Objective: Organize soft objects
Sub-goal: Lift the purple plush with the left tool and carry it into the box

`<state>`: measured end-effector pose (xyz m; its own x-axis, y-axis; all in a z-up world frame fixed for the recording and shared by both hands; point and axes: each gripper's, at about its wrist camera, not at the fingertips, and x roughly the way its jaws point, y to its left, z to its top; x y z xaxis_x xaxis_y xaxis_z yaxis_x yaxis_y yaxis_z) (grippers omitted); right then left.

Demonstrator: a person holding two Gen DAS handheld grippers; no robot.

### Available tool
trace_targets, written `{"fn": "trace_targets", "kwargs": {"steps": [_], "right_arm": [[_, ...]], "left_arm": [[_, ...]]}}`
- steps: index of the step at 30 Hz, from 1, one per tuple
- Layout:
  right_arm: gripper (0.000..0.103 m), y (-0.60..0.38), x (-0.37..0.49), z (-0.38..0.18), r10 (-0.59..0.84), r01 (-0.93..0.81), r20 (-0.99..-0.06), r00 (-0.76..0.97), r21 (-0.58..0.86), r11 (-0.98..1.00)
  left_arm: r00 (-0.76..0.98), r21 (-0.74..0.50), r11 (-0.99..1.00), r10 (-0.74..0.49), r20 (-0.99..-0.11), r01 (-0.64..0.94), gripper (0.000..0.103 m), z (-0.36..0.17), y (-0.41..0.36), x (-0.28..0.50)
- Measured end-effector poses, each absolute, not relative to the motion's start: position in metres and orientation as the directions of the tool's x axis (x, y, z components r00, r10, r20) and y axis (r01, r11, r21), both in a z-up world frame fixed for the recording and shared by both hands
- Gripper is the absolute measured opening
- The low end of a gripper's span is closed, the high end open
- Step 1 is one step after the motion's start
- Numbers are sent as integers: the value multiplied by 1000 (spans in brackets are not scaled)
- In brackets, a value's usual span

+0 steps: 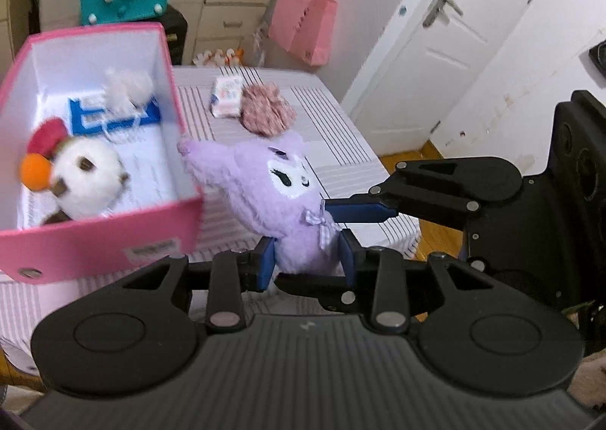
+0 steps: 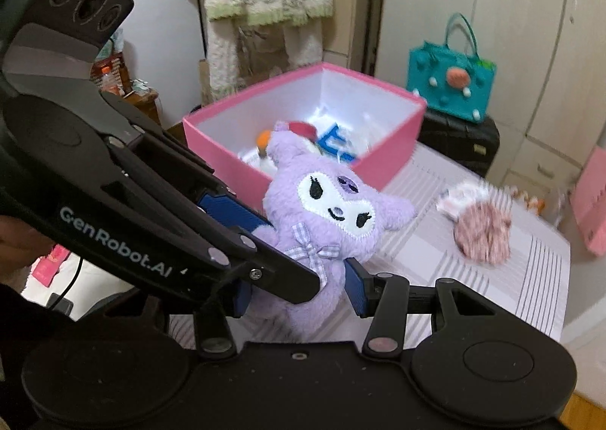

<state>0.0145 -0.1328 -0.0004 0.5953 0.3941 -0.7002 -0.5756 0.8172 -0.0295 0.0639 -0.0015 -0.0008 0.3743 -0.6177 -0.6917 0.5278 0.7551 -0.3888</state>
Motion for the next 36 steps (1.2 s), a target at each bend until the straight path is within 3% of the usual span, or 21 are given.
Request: {"fn": "trace_targets", "kwargs": {"steps": [18, 27, 36], "right_arm": [[54, -61, 117, 28, 435, -610, -609, 663, -102, 786], [54, -40, 194, 12, 408, -572, -659, 632, -42, 819], [53, -35, 264, -21, 441, -571, -738, 511, 92, 816]], "left_arm": [[528, -422, 794, -607, -594, 438, 35, 22, 83, 154], [512, -465, 803, -596, -619, 372, 35, 1, 104, 232], [437, -472, 845, -534, -724, 250, 35, -31, 107, 298]]}}
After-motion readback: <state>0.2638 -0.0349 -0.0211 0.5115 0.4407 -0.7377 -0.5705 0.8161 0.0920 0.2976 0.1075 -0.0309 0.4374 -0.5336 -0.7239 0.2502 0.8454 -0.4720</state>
